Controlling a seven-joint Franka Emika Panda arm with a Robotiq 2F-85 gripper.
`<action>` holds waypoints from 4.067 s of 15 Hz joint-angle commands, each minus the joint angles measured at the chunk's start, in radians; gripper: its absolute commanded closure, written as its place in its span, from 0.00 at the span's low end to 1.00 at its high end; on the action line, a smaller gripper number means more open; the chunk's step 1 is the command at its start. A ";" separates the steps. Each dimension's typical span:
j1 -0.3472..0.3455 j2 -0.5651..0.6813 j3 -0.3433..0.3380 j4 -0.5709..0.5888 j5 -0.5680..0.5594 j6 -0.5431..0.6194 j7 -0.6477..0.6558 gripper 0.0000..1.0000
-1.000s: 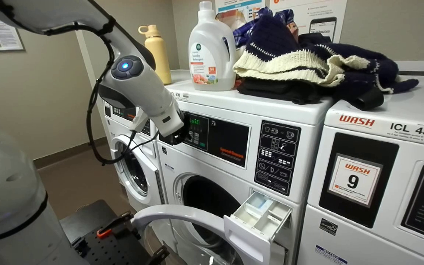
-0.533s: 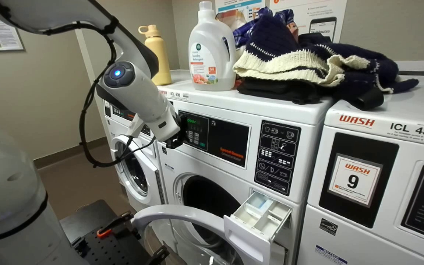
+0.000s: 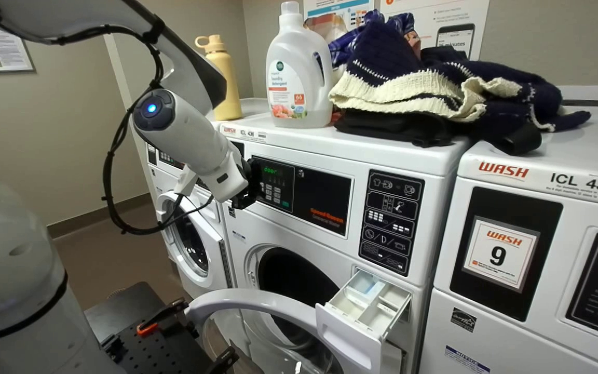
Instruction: Push the second and first of the the third of the column of the buttons on the washing machine
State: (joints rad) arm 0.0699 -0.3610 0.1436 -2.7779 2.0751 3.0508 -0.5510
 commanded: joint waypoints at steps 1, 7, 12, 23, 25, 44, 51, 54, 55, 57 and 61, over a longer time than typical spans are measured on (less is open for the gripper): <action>-0.017 -0.038 0.015 0.000 0.076 0.013 -0.062 0.99; -0.036 -0.040 0.027 0.002 0.104 0.003 -0.095 0.99; -0.011 -0.021 0.009 0.000 0.054 0.000 -0.079 0.98; -0.036 -0.029 0.020 0.007 0.109 -0.021 -0.110 0.98; -0.047 -0.037 0.020 0.005 0.137 -0.034 -0.116 0.98; -0.169 0.090 0.077 0.087 0.382 -0.146 -0.314 0.98; -0.200 0.179 0.080 0.155 0.490 -0.157 -0.441 0.98; -0.207 0.216 0.083 0.184 0.563 -0.165 -0.504 0.98; -0.212 0.223 0.085 0.191 0.596 -0.163 -0.532 0.98; -0.243 0.206 0.096 0.184 0.539 -0.167 -0.483 0.98; -0.265 0.185 0.124 0.171 0.535 -0.164 -0.466 0.98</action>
State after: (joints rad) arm -0.1458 -0.2083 0.2490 -2.6483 2.6099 2.9129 -1.0247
